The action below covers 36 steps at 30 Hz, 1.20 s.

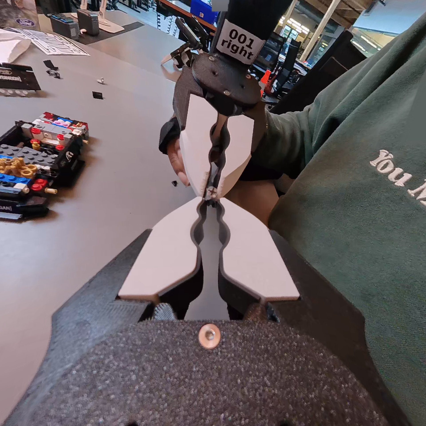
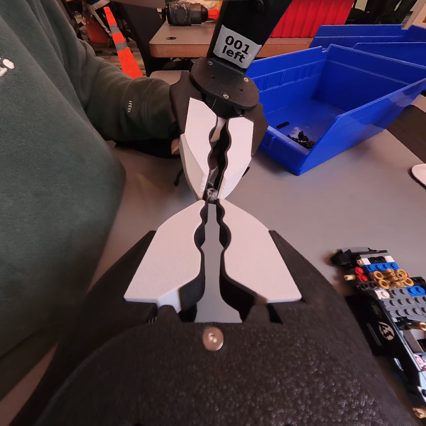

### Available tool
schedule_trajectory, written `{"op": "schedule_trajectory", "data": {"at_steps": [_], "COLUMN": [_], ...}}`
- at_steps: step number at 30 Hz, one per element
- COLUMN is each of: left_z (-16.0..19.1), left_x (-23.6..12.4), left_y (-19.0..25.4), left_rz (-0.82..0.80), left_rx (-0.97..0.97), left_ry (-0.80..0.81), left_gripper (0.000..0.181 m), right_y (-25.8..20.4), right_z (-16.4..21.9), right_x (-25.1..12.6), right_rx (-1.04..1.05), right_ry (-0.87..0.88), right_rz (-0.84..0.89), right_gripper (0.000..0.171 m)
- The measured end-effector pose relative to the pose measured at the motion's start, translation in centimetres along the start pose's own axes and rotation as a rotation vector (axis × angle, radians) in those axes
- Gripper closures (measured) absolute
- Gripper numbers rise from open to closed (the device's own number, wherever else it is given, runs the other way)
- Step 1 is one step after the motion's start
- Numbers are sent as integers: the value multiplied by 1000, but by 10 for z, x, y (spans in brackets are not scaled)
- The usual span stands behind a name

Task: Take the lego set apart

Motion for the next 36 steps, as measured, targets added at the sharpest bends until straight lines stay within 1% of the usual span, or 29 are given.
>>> {"op": "schedule_trajectory", "data": {"at_steps": [11, 14, 16, 21, 23, 25, 26, 27, 33, 35, 36], "left_z": [-2, -3, -3, -4, -3, -3, -2, -2, -5, -2, 4], "left_x": [-5, -6, -6, -6, -6, -4, -3, -3, -7, -6, -8], "left_y": [-2, -2, -2, 0, -1, 1, 1, 1, 2, 0, -6], "left_rz": [-93, -92, -78, -87, -100, -92, -99, -107, -90, -97, -152], "left_rx": [49, 37, 34, 47, 52, 59, 65, 73, 59, 53, 54], "left_ry": [-3, -1, -2, -5, -15, -21, -30, -33, -3, -33, -90], "left_gripper": [173, 174, 174, 174, 174, 174, 173, 173, 173, 174, 174], "right_y": [5, 6, 6, 5, 4, 4, 3, 3, 5, 6, 10], "right_z": [4, 4, 3, 3, 2, 2, 2, 2, 0, 1, 1], "right_x": [2, 2, 1, 1, 1, 3, 3, 3, 0, -2, -9], "right_rx": [51, 68, 73, 91, 96, 91, 88, 87, 91, 92, 104], "right_ry": [-10, -6, 3, 26, 36, 29, 30, 30, 61, 56, 89], "right_rz": [-1, -7, -15, -50, -73, -62, -57, -55, -65, -64, -47], "right_gripper": [165, 164, 160, 161, 156, 157, 162, 162, 163, 163, 163]}}
Point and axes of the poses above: each gripper's, where its closed fingertips meet, x out along the fingers, z out of its underside, y = z × x across the jaws, the point moved 7 cm from there along -x, back along the fingers, and after that the axes turned 12 degrees about -y, right-handed, at the moved point
